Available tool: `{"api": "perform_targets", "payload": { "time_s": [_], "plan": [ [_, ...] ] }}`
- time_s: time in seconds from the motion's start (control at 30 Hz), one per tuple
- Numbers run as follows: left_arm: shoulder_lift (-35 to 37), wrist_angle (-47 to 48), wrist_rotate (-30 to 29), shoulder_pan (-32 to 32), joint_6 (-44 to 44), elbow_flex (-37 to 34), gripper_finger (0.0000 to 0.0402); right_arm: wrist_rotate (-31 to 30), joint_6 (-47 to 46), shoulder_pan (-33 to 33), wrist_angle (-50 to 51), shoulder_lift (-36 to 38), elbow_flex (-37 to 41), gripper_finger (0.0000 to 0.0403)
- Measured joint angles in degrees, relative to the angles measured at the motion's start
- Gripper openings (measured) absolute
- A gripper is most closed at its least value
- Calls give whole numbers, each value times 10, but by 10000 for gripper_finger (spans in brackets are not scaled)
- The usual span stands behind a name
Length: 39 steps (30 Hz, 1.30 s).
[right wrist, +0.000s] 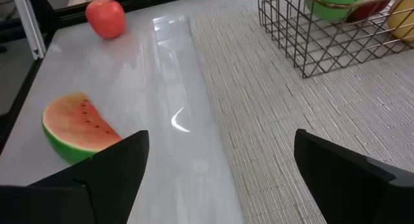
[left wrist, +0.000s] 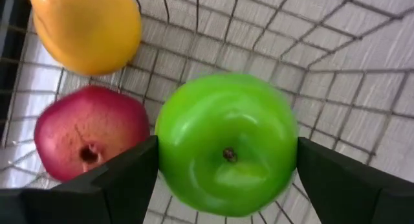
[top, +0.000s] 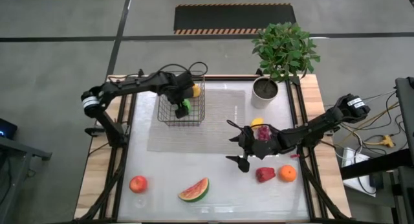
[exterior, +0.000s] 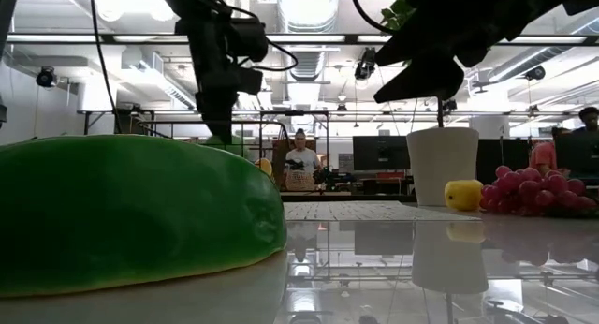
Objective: Build produce basket
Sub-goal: Put the green apple into the brown wire basket
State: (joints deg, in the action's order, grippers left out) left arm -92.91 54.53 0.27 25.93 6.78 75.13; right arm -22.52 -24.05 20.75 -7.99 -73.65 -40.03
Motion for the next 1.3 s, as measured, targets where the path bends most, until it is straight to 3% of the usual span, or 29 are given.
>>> {"api": "perform_targets", "payload": {
  "time_s": [1.3],
  "plan": [
    [-84,-138,-4,0,-1,-2,318,0,-8,0,-18,0,0,366]
  ]
}}
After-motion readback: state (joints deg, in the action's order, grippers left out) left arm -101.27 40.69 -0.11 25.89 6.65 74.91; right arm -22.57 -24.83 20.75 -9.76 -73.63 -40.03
